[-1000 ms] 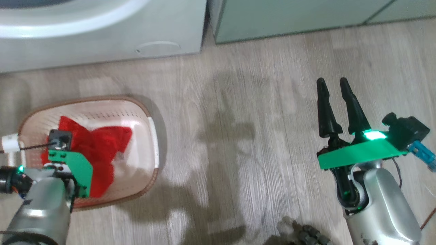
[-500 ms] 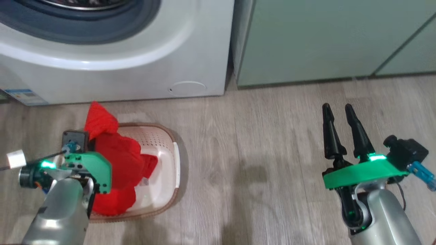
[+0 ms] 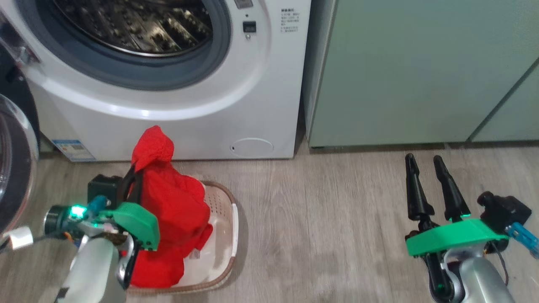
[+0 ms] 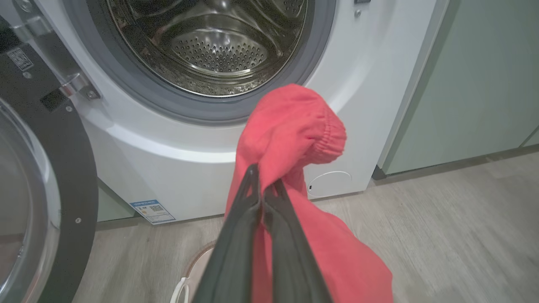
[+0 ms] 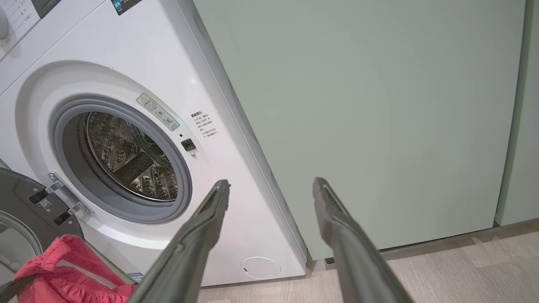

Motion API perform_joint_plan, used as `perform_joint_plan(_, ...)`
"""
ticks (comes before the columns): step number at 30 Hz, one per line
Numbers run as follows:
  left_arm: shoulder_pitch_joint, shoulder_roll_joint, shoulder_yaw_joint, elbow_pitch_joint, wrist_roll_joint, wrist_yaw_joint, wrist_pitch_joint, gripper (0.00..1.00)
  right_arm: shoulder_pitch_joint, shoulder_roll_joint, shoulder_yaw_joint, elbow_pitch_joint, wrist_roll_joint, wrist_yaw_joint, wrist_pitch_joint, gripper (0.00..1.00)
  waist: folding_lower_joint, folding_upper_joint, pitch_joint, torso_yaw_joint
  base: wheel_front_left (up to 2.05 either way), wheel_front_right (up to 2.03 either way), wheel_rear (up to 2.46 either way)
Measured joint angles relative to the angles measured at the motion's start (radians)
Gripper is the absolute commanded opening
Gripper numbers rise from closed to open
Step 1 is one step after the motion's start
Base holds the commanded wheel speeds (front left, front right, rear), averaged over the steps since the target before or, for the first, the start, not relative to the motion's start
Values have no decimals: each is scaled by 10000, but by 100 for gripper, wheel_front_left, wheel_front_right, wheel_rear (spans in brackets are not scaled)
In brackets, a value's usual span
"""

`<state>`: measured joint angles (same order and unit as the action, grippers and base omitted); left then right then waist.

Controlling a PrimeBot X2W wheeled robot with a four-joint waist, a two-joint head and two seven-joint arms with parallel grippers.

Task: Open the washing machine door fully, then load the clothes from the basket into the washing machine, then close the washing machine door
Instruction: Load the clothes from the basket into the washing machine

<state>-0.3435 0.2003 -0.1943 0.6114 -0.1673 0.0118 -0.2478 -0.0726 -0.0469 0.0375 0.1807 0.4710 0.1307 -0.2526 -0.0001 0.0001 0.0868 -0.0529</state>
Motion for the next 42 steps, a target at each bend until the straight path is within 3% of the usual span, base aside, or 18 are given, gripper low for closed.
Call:
perform_joint_plan(7, 1473, -608, 809, -2031, -13, -15, 0, 0, 462, 2, -182, -38, -140, 0, 0, 100, 0, 0, -727, 61, 0, 0, 0)
perform_joint_plan(16, 2817, -1354, 1358, -3764, -12, -502, -2, 0, 665, 4, -477, -148, -311, 0, 0, 100, 0, 0, -1137, 164, 0, 0, 0)
perform_joint_plan(42, 3121, -1498, 1467, -4320, 86, -700, -2, 0, 917, 6, -393, -199, -313, 0, 0, 100, 0, 0, -944, 100, 0, 0, 0)
